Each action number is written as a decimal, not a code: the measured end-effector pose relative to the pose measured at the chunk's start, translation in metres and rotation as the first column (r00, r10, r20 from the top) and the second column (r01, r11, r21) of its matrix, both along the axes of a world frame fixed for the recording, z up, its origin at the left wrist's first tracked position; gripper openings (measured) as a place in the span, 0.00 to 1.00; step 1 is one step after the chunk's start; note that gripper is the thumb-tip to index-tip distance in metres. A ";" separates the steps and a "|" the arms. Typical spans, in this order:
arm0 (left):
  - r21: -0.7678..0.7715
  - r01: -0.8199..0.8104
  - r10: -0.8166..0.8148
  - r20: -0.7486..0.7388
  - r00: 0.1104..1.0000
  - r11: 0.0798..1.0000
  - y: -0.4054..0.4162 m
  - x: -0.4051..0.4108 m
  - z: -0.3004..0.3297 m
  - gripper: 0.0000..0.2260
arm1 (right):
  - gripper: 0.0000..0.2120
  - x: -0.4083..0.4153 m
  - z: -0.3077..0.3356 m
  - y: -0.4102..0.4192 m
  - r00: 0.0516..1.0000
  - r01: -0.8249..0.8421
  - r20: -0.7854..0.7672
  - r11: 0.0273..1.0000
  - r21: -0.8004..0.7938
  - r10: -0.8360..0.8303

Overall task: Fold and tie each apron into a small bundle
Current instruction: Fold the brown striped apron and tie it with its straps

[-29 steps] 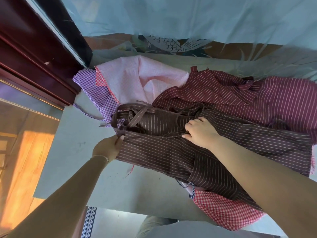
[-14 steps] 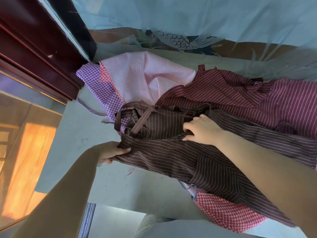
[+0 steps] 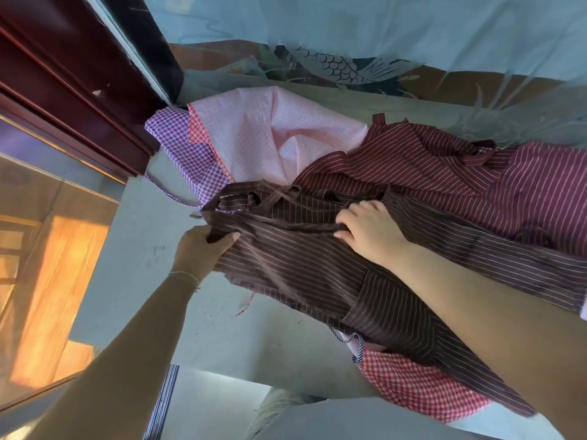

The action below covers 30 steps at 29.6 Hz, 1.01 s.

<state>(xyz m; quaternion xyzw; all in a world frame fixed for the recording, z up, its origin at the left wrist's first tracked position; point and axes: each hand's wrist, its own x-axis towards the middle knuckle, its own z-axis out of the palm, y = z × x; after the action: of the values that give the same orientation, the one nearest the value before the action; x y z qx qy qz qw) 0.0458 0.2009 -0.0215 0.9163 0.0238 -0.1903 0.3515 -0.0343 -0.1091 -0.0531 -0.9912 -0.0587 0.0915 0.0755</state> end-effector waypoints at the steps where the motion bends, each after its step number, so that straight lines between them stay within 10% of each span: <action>1: 0.015 -0.058 0.057 0.054 0.997 0.998 -0.003 -0.001 -0.004 0.10 | 0.14 -0.005 -0.002 0.003 0.990 0.067 0.123 0.998 -0.023 -0.063; 4: -0.185 -0.364 0.341 -0.145 0.929 0.913 0.000 0.000 -0.029 0.15 | 0.20 -0.028 -0.008 0.012 0.920 0.289 0.243 0.951 0.109 -0.307; 9: -0.355 -0.798 0.429 -0.699 0.572 0.486 0.025 -0.019 -0.065 0.26 | 0.13 -0.117 -0.022 0.025 0.891 0.417 0.024 0.836 0.357 -0.454; 13: -0.441 -0.808 0.315 -0.761 0.567 0.390 0.017 -0.047 -0.070 0.24 | 0.33 -0.197 -0.035 0.022 0.811 0.581 -0.200 0.714 0.390 -0.550; 20: -0.464 -0.807 0.490 -0.641 0.591 0.366 -0.017 -0.053 -0.060 0.11 | 0.30 -0.241 -0.025 0.018 0.464 0.878 -0.701 0.388 0.281 -0.541; 24: -0.454 -0.802 0.766 -0.323 0.555 0.389 -0.013 -0.060 -0.048 0.11 | 0.27 -0.264 -0.032 0.002 0.035 0.958 -0.848 -0.224 0.179 -0.529; 27: -0.352 -0.871 0.750 -0.456 0.480 0.343 0.006 -0.071 -0.058 0.17 | 0.23 -0.278 -0.037 -0.001 -0.211 0.624 -0.870 -0.747 0.231 -0.446; 30: -0.367 -0.867 0.654 -0.571 0.496 0.337 0.006 -0.079 -0.062 0.20 | 0.32 -0.288 -0.046 0.004 -0.400 0.307 -0.818 -0.901 0.305 -0.413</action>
<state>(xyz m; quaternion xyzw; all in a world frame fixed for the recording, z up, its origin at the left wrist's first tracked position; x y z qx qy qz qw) -0.0332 0.2074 -0.0835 0.5771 0.4494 -0.1431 0.6667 -0.3218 -0.1052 -0.0988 -0.2295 0.7648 -0.1253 0.5889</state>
